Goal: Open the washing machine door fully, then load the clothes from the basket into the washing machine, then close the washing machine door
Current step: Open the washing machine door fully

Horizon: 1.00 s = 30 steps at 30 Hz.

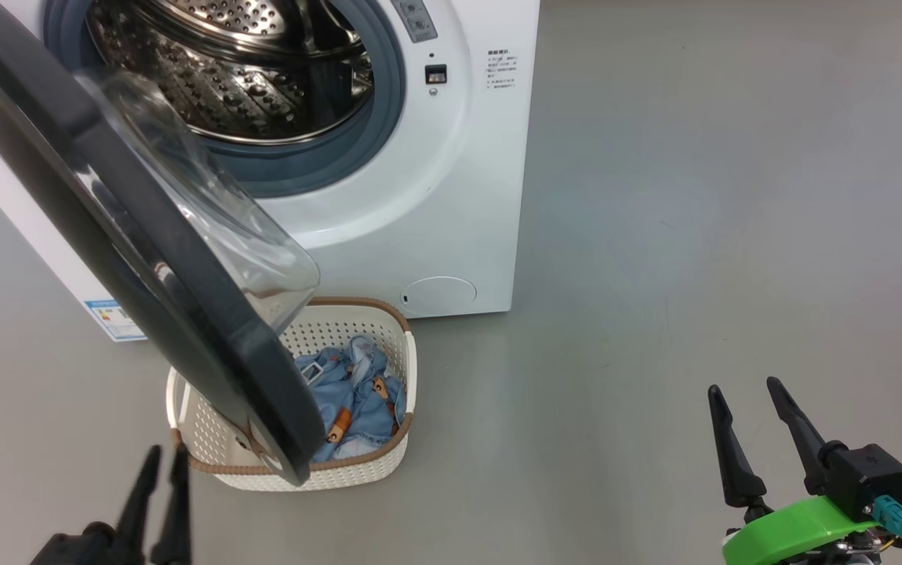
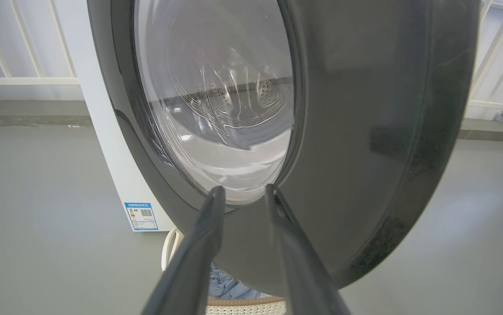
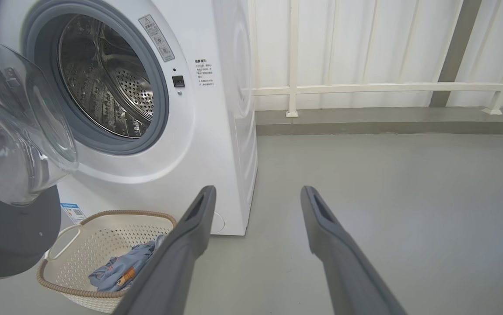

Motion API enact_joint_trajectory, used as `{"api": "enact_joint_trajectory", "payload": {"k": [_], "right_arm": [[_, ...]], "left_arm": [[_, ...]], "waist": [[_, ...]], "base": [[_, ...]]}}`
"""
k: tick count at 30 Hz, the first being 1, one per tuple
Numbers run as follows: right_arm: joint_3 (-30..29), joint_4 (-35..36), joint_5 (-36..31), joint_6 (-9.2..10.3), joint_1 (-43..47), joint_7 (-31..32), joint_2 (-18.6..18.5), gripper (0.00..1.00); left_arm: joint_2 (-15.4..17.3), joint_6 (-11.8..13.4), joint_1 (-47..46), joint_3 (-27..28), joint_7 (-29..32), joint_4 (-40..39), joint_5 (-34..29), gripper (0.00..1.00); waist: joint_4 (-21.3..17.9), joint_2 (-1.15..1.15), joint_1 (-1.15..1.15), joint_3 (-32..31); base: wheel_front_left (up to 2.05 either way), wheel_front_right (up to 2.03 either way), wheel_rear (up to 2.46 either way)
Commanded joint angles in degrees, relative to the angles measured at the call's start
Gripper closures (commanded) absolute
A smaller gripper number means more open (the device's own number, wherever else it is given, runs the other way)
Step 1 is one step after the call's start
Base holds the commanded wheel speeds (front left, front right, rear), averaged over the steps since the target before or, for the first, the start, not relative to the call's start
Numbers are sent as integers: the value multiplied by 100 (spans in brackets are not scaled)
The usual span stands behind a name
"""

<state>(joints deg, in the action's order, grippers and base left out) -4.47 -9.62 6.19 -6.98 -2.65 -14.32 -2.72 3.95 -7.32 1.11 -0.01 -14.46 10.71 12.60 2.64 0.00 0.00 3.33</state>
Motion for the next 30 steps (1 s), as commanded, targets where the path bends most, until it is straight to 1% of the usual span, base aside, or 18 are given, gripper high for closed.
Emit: {"api": "enact_joint_trajectory", "payload": {"k": [1,5,8,12,16,20,23,26,30], "right_arm": [[141,122,14,-51,-166,-68,-16,0],[113,126,33,-51,-161,-68,-16,0],[118,132,50,-51,-156,-68,-16,0],[116,131,51,-51,-141,-68,-16,0],[115,124,55,-51,-136,-68,-16,0],[135,131,73,-51,-140,-68,-16,0],[156,139,92,-51,-140,-68,-16,0],[176,142,112,-51,-137,-68,-16,0],[188,155,107,-51,-137,-68,-16,0]], "left_arm": [[128,-17,-57,170,-54,-113,39,100],[89,-17,-166,323,-54,-340,211,100],[80,-17,-280,444,-54,-760,261,100],[96,-17,-457,525,-54,-1642,215,100],[141,-17,-655,417,-54,-2595,118,100],[174,-17,-797,0,-54,-3308,60,100],[223,-17,-841,-455,-54,-3608,41,100],[274,-17,-858,-919,-54,-3729,60,100],[326,-17,-839,-1513,-54,-3683,74,100]], "waist": [[0,0,0,0],[8,0,0,7],[9,0,0,9],[11,0,0,5],[2,0,0,-4],[-20,0,0,-12],[-33,0,0,-12],[-48,0,0,-9],[-66,0,0,8]], "base": [[0,0,0],[0,0,0],[0,0,0],[0,0,0],[0,0,0],[0,0,0],[0,0,0],[0,0,0],[0,0,0]]}}
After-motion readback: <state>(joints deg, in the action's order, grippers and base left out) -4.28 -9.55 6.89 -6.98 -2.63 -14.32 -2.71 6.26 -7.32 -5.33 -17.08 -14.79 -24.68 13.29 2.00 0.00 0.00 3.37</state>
